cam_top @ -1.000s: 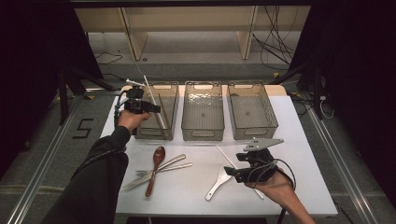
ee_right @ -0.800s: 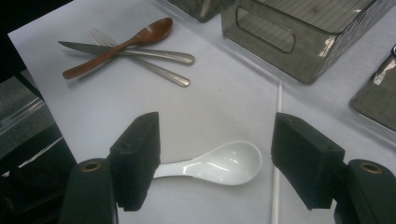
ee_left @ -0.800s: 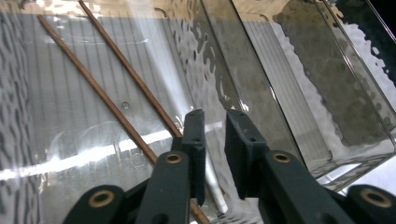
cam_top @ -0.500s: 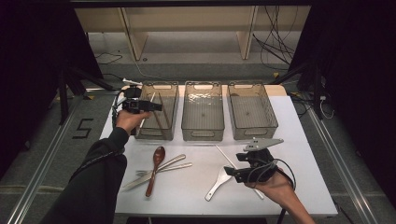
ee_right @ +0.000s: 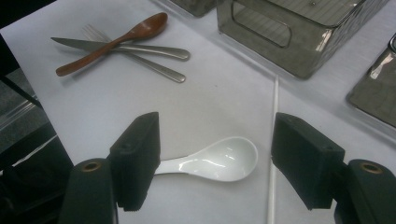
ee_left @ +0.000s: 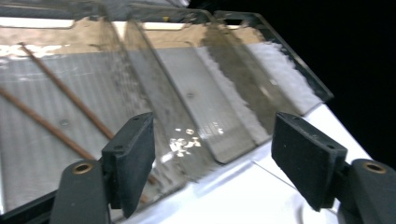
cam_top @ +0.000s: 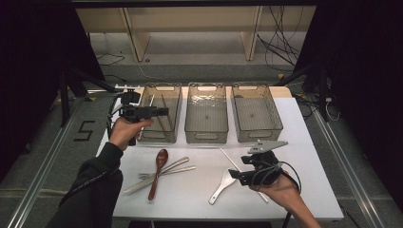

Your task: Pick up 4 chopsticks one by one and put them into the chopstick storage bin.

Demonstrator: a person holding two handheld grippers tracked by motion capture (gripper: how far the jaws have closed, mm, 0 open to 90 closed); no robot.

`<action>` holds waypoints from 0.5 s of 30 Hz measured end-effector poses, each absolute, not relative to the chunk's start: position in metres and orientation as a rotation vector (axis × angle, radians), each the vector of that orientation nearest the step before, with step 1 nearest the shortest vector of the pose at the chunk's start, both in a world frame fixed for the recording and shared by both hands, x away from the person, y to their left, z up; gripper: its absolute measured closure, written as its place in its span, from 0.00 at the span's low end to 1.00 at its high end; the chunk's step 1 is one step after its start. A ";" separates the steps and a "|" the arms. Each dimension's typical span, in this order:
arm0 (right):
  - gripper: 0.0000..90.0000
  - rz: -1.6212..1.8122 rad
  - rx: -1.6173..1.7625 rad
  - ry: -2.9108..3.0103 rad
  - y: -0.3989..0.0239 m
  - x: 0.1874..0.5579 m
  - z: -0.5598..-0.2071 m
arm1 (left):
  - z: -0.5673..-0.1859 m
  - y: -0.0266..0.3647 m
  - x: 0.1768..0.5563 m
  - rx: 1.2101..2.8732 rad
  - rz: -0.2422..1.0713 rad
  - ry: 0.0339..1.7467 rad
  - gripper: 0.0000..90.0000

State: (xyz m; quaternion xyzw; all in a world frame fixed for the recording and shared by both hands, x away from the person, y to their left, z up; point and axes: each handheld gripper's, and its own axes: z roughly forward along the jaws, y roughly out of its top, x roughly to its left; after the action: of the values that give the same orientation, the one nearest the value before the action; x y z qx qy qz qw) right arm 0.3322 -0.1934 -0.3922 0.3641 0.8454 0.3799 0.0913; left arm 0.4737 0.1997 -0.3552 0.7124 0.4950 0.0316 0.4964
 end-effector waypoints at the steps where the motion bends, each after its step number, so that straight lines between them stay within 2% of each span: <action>1: 0.37 1.119 1.075 2.511 -0.194 0.333 -0.393 | -0.355 0.199 0.469 1.723 0.072 1.185 0.30; 9: 0.36 1.054 1.110 2.526 -0.194 0.335 -0.396 | -0.357 0.194 0.445 1.719 0.056 1.082 0.22; 15: 0.35 0.985 1.155 2.552 -0.197 0.340 -0.404 | -0.363 0.190 0.420 1.738 0.054 1.023 0.20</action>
State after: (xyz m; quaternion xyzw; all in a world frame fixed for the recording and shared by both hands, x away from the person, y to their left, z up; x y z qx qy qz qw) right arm 0.3399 -0.1975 -0.4036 0.3876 0.8562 0.3306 0.0861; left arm 0.4201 0.1898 -0.3626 0.7289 0.4289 0.0226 0.5331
